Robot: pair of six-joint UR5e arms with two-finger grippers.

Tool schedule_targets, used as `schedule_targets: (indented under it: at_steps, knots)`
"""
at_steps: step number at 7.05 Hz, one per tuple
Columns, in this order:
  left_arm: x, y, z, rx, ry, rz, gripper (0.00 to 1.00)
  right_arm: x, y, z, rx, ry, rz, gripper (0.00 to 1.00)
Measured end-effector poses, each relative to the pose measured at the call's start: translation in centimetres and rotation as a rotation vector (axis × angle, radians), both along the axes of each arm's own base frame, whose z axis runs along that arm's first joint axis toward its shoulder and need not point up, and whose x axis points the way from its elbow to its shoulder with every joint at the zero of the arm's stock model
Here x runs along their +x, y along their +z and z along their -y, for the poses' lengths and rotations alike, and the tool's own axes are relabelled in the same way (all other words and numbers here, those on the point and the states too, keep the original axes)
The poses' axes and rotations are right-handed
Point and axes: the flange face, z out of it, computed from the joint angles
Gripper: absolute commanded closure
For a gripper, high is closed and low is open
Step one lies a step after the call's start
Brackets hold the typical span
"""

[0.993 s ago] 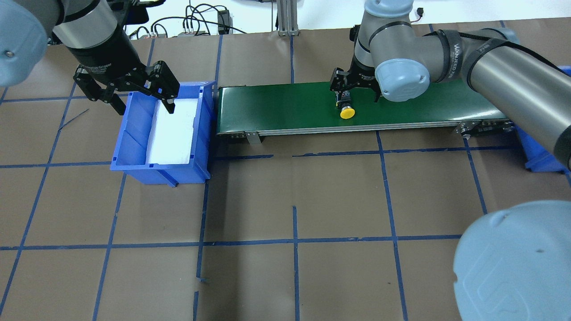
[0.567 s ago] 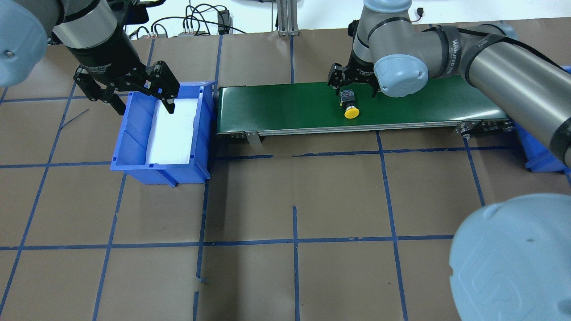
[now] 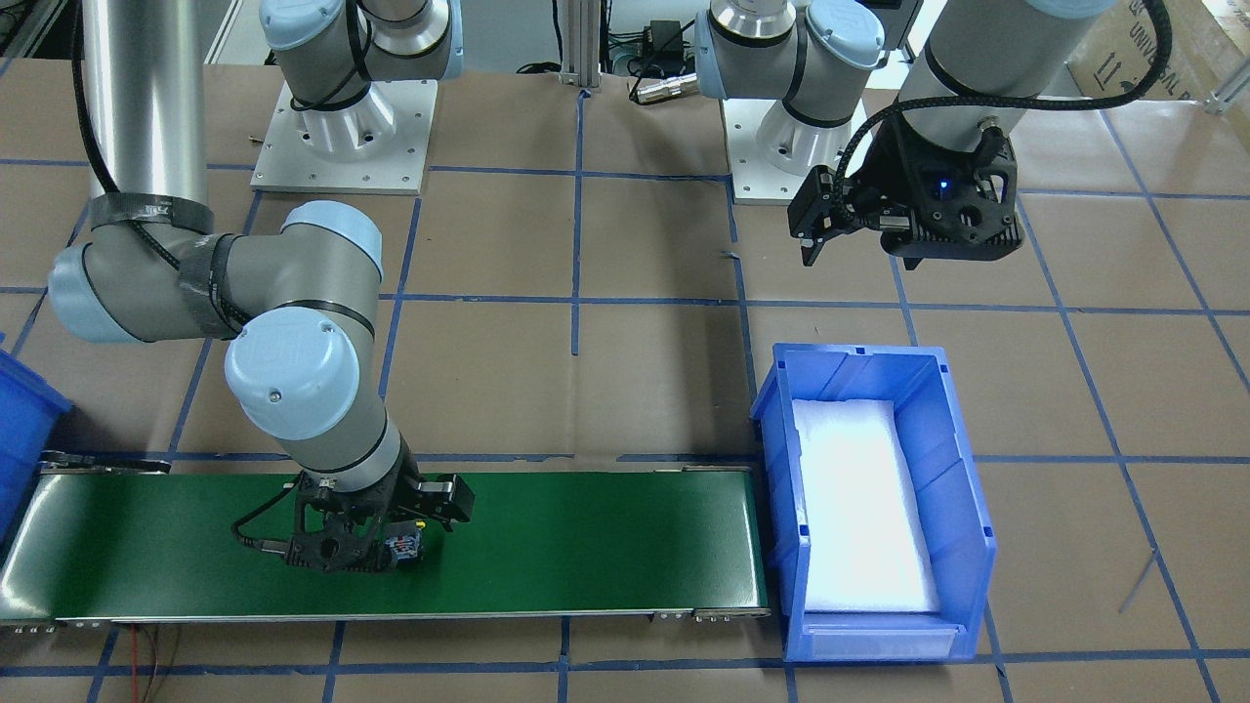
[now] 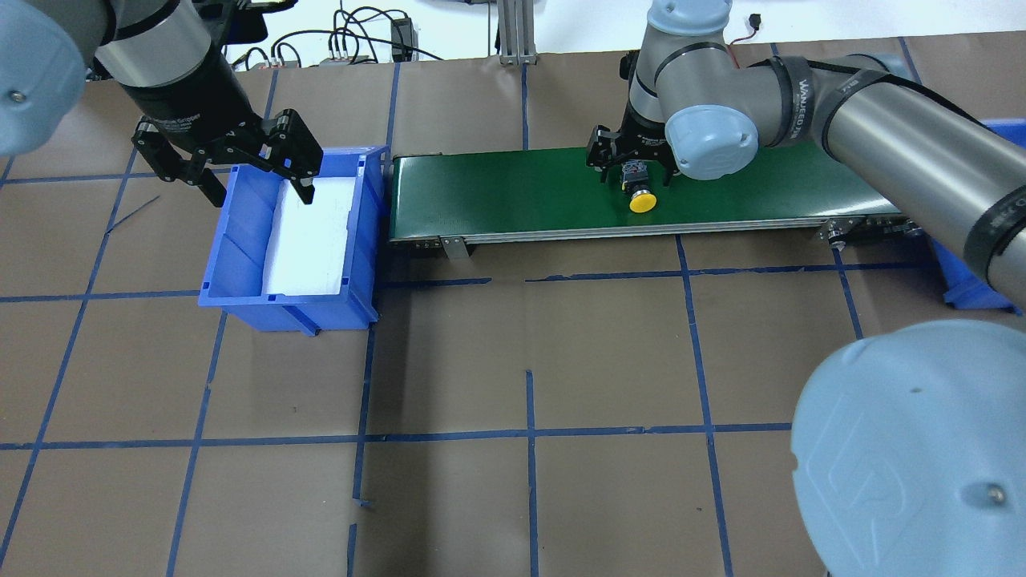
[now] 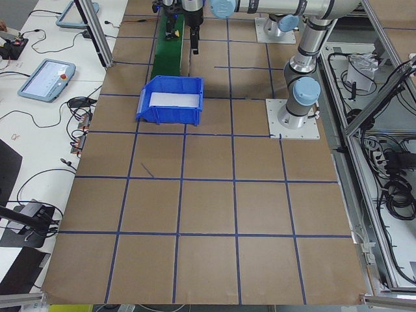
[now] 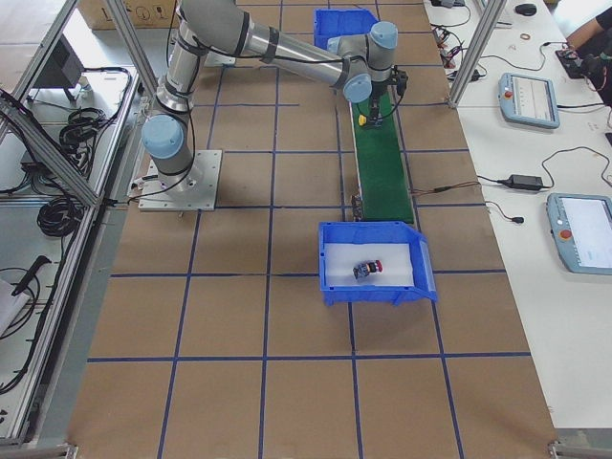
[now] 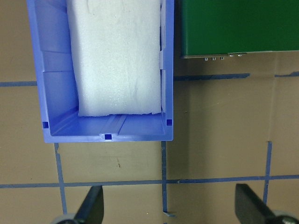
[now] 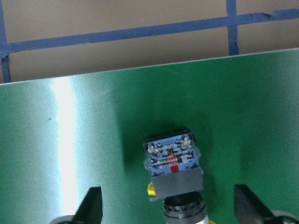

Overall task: Transport two buttons from left to right
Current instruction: 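Lower the right gripper onto the yellow-capped button and grasp it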

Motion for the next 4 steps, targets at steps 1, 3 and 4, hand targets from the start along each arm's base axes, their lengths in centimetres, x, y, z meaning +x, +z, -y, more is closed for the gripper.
schedule_targets:
  at_steps: [1, 3, 4]
  knots:
    - [0.0, 0.0, 0.0, 0.0, 0.0, 0.0, 0.0, -0.12, -0.43, -0.18, 0.008, 0.008, -0.006, 0.39]
    - [0.0, -0.01, 0.02, 0.0, 0.0, 0.0, 0.0, -0.54, -0.67, -0.15, 0.01, 0.035, -0.026, 0.98]
    - [0.0, -0.02, 0.03, 0.0, 0.0, 0.0, 0.0, -0.81, -0.69, -0.09, 0.01, 0.04, -0.035, 1.0]
